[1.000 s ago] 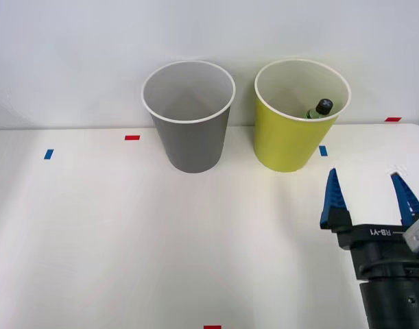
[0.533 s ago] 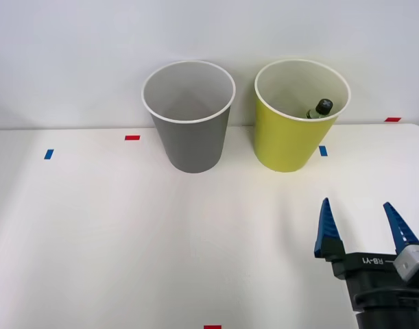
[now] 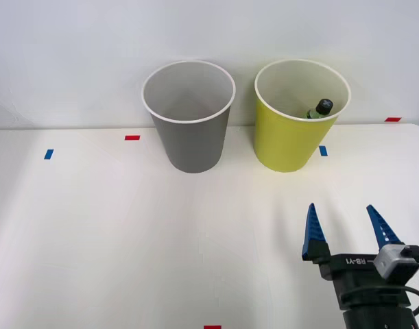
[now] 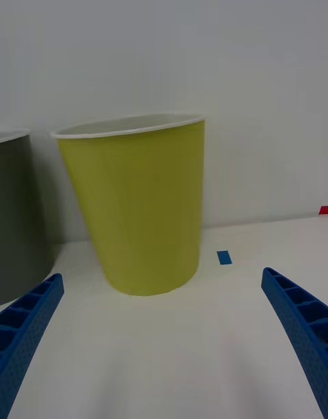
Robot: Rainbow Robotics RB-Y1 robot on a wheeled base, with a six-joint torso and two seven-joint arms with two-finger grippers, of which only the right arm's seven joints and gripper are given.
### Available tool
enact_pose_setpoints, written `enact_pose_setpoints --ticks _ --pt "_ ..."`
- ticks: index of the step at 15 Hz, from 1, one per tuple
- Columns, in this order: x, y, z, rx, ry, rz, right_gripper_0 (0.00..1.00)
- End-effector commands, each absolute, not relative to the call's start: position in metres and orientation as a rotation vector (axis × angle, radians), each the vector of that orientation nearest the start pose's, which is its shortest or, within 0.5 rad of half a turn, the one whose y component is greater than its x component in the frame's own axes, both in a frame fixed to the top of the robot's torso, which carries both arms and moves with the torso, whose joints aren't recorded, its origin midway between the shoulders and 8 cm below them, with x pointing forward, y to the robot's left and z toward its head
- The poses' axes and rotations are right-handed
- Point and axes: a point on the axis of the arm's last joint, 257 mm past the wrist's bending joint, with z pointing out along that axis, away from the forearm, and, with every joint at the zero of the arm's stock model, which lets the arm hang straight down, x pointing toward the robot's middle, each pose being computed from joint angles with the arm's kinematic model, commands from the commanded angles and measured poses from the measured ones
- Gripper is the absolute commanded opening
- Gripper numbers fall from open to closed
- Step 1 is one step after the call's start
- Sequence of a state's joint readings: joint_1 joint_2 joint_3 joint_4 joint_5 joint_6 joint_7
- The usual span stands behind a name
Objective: Put cans in the gray bin, plastic bottles in the light green bin
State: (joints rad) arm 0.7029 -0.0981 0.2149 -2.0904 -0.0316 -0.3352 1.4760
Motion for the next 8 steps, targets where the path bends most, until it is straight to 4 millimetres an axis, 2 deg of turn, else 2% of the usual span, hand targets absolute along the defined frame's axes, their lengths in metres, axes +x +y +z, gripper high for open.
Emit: enact_pose_setpoints --ticks 1,5,8 --pt "0.341 -0.22 -0.185 0.085 1.398 0.131 1.0" --pt "0.331 -0.208 -0.197 0.016 1.365 0.138 1.0" --pt "0.316 -0.196 -0.202 -0.094 1.368 0.062 1.0"
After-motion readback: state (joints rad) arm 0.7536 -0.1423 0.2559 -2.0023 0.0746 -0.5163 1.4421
